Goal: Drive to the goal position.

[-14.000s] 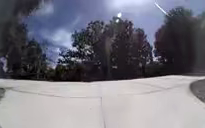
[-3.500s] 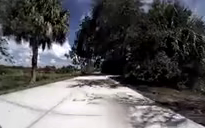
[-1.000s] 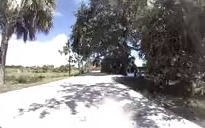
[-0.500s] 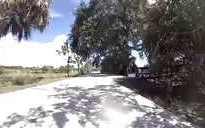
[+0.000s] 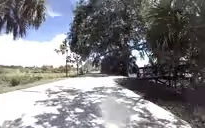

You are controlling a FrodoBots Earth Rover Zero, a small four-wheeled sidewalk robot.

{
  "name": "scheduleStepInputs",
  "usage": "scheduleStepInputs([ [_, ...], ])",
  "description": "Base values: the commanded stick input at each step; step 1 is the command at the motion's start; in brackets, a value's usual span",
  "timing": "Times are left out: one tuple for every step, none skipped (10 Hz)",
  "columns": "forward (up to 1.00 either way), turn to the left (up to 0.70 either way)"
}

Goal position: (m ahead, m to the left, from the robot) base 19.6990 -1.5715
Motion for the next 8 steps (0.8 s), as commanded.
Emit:
scheduleStepInputs([
  [0.85,0.00],
  [0.85,0.00],
  [0.85,0.00],
  [0.85,0.00],
  [0.85,0.00],
  [0.85,0.00],
  [0.85,0.00],
  [0.85,0.00],
])
